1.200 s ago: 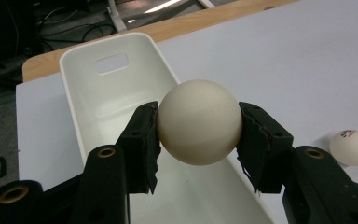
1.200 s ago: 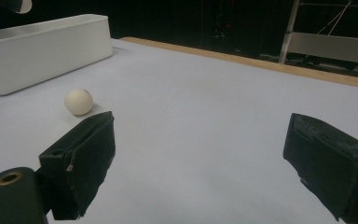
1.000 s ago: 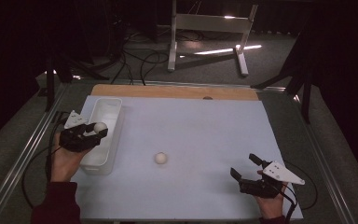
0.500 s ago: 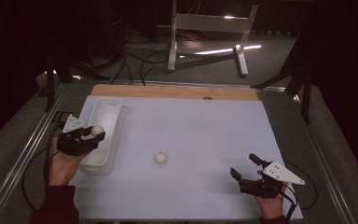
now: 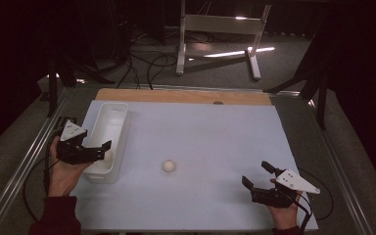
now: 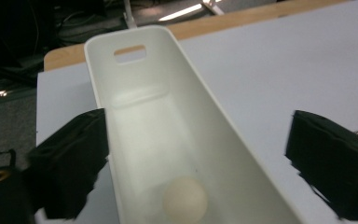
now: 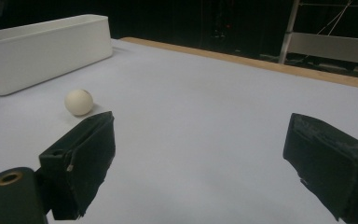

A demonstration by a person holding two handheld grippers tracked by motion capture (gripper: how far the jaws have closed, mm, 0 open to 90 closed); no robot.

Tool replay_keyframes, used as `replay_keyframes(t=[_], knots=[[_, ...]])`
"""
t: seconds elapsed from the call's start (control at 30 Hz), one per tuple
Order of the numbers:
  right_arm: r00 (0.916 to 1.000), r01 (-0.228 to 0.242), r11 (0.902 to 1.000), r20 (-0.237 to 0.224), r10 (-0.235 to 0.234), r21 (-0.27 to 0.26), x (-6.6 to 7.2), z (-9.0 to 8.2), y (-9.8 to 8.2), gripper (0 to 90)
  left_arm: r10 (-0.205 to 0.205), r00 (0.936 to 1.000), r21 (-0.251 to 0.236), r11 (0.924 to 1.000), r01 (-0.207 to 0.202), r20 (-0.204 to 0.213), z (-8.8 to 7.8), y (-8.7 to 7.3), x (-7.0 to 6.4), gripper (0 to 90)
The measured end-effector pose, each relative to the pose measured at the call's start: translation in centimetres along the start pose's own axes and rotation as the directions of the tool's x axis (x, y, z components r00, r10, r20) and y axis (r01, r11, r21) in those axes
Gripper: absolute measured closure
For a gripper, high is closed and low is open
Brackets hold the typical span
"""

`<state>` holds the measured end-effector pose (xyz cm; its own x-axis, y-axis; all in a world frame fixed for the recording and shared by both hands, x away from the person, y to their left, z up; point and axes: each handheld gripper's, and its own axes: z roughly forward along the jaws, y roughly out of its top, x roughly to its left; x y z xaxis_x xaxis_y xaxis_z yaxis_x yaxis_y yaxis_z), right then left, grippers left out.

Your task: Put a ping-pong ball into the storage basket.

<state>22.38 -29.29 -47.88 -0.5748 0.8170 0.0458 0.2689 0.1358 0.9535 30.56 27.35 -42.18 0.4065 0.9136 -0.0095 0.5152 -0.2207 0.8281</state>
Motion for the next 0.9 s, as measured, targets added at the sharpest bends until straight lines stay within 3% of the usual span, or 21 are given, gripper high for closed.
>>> replay_keyframes(t=[0.07, 0.23, 0.37, 0.9], knots=[[1.0, 0.002, 1.0, 0.0, -0.002, 0.0, 0.0, 0.0, 0.0, 8.9, 0.0, 0.9999, -0.004, 1.0, 0.0, 0.017, -0.1, 0.1, 0.1, 0.9], [1.0, 0.0, 1.0, 0.001, 0.0, -0.001, 0.0, 0.0, 0.0, 8.9, 0.008, 0.9997, 0.0, 1.0, -0.008, 0.023, -0.2, 0.1, 0.1, 0.4], [1.0, -0.001, 1.0, 0.0, 0.001, 0.0, 0.0, 0.0, 0.0, 8.9, 0.02, 0.9982, 0.001, 0.9998, -0.02, 0.056, -0.2, 0.2, -0.2, 0.4], [1.0, -0.001, 1.0, 0.004, 0.001, 0.001, -0.1, 0.0, 0.0, 8.9, 0.055, 0.9962, -0.006, 0.9985, -0.054, 0.068, -0.3, 1.4, -1.6, 0.4]])
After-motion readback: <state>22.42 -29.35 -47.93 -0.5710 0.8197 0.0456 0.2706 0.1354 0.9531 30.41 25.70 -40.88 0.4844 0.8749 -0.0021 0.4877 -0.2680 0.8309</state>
